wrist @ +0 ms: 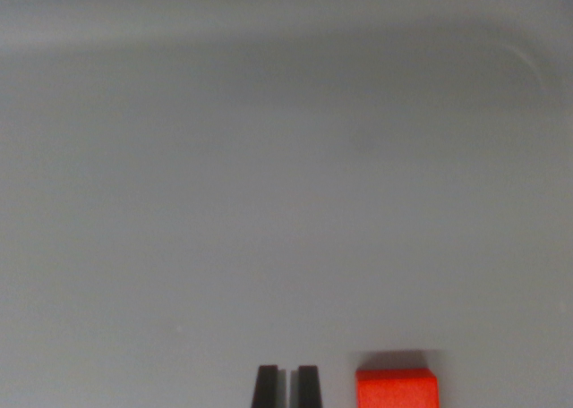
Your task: Reach red block
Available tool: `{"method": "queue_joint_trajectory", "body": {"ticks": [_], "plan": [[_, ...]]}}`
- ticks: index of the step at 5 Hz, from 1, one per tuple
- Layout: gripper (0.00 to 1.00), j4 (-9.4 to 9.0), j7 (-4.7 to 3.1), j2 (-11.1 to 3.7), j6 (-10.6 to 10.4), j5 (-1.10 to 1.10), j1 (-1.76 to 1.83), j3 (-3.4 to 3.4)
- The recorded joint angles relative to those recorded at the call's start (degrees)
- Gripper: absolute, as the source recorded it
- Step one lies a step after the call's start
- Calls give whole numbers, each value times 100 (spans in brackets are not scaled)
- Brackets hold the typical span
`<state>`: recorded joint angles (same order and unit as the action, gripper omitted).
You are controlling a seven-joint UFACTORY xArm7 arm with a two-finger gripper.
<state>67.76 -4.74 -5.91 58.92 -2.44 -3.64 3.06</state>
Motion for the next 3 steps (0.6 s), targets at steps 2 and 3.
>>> {"method": "queue_joint_trajectory", "body": {"ticks": [2,3], "plan": [[0,-214,-28,-73,-271,-6,-37,36],[0,-214,-28,-73,-271,-6,-37,36]]}}
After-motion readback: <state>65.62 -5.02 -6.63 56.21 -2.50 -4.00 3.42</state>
